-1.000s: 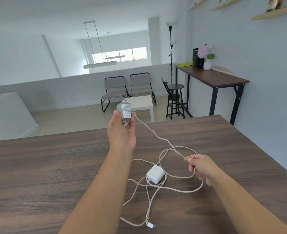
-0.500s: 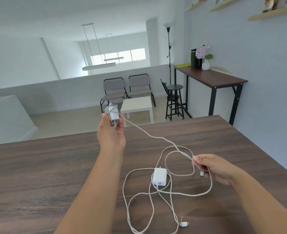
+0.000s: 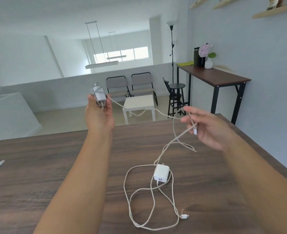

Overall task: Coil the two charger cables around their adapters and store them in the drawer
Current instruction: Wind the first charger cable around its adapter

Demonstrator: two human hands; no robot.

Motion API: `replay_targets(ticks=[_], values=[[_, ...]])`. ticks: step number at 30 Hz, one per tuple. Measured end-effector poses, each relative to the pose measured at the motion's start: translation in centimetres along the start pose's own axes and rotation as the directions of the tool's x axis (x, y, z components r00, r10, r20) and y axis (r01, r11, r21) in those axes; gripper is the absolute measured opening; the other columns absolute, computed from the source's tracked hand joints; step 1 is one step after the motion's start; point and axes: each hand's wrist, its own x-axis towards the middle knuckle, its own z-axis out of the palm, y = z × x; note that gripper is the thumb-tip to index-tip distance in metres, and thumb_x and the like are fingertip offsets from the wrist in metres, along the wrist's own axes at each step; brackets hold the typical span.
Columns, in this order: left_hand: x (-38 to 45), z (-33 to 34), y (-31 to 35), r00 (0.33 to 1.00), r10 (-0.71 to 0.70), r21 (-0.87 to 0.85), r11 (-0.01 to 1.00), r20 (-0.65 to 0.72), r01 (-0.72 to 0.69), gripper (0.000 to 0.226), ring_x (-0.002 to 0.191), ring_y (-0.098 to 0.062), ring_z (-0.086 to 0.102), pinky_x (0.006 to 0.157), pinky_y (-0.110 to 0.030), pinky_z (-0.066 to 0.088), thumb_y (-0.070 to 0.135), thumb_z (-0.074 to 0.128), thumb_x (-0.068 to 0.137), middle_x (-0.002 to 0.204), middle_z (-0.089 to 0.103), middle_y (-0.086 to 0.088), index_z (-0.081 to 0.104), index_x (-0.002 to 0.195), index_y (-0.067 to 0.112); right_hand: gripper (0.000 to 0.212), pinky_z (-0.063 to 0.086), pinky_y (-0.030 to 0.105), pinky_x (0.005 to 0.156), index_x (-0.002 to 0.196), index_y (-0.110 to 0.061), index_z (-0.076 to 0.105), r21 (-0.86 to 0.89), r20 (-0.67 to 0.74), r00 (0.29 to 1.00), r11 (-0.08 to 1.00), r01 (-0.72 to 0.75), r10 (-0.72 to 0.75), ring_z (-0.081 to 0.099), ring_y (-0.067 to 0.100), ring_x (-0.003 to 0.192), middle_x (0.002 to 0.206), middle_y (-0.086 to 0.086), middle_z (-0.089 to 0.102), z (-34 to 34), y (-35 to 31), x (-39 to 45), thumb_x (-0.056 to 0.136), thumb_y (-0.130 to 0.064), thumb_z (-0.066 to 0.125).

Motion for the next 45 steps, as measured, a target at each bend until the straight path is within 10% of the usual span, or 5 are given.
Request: replay_targets(ticks=[7, 27, 34, 45], values=[[-0.5, 2.1, 0.5, 0.999, 0.023, 0.001, 1.000, 0.045, -0.023, 0.033, 0.082, -0.025, 0.071, 0.066, -0.023, 0.057, 0.027, 0.055, 0.098, 0.111, 0.062, -0.014, 0.055, 0.124, 0.006, 0.031, 0.037, 0.024, 0.059, 0.121, -0.028, 0.058, -0.601, 0.163, 0.976, 0.770, 0.213, -0.143, 0.047, 0.011, 0.064, 0.098, 0.004, 0.075, 5.2, -8.2, 4.7, 0.099, -0.008, 0.047], [-2.3, 2.4, -1.1, 0.996, -0.008, 0.041, 0.999, 0.089, 0.004, 0.021, 0.076, -0.020, 0.071, 0.065, -0.022, 0.057, 0.025, 0.049, 0.101, 0.100, 0.066, -0.010, 0.059, 0.110, 0.008, 0.029, 0.056, 0.031, 0.065, 0.115, -0.020, 0.056, -0.442, 0.148, 0.782, 0.666, 0.600, -0.606, 0.064, 0.016, 0.074, 0.105, 0.007, 0.071, 11.2, -17.8, 8.4, 0.097, -0.002, 0.044], [-2.5, 1.6, -1.1, 0.995, -0.007, 0.054, 0.999, 0.098, 0.001, 0.020, 0.084, -0.023, 0.071, 0.067, -0.024, 0.058, 0.023, 0.050, 0.101, 0.102, 0.067, -0.011, 0.060, 0.109, 0.008, 0.029, 0.058, 0.035, 0.075, 0.121, -0.019, 0.056, -0.582, 0.112, 0.937, 0.742, 0.333, -0.332, 0.067, 0.017, 0.077, 0.100, 0.010, 0.071, 8.3, -11.5, 8.1, 0.098, -0.004, 0.048], [-2.2, 0.7, -0.1, 0.993, 0.040, 0.099, 0.994, 0.112, -0.051, 0.035, 0.082, -0.024, 0.068, 0.068, -0.023, 0.057, 0.021, 0.048, 0.102, 0.101, 0.062, -0.011, 0.049, 0.130, 0.001, 0.038, 0.053, 0.031, 0.085, 0.134, -0.030, 0.047, -0.789, -0.060, 0.992, 0.614, 0.020, -0.110, 0.067, 0.015, 0.094, 0.103, -0.003, 0.070, 2.2, -5.8, 7.3, 0.096, -0.034, 0.051]])
